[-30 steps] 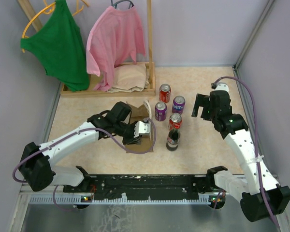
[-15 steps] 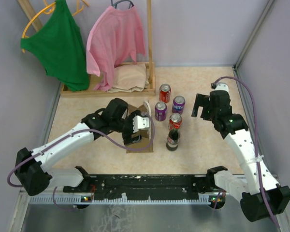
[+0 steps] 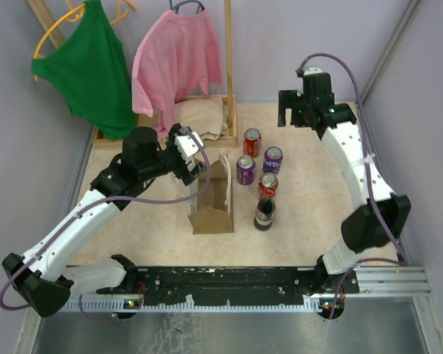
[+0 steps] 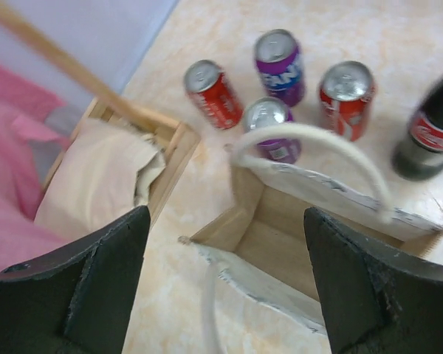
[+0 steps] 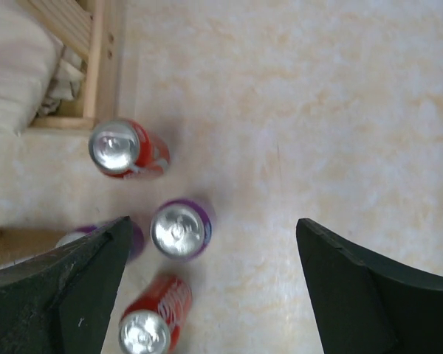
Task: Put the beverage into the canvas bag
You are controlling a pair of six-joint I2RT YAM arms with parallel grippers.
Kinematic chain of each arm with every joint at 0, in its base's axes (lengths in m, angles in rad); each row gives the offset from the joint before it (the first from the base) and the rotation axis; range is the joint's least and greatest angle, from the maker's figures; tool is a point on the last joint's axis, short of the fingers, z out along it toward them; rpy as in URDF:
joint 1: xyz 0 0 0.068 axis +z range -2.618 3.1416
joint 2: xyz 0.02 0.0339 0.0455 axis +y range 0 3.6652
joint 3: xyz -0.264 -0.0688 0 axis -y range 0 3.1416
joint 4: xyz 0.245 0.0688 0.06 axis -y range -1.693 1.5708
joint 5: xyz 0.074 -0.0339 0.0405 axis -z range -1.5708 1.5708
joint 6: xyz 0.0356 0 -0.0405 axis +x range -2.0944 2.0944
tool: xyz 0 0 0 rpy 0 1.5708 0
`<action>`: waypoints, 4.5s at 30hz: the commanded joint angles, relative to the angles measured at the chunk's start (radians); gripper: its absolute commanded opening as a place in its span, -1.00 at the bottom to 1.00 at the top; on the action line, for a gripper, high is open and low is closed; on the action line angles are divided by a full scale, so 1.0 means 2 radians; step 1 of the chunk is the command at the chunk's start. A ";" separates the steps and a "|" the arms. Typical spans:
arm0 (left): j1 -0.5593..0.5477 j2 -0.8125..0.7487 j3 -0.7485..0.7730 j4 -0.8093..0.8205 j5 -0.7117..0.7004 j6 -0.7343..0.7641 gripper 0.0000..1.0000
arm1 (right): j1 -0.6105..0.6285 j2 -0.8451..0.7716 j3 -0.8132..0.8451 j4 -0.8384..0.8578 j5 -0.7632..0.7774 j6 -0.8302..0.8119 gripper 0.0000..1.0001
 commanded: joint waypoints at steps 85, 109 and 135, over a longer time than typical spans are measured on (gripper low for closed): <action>0.273 -0.140 -0.191 0.002 0.051 -0.218 0.80 | 0.087 0.387 0.372 -0.136 -0.030 0.036 -1.00; 0.274 -0.123 -0.190 0.015 0.057 -0.228 0.79 | 0.112 0.224 0.439 -0.050 -0.159 0.125 -1.00; 0.274 -0.117 -0.196 0.017 0.069 -0.233 0.78 | 0.305 0.098 0.279 -0.106 0.000 0.134 -1.00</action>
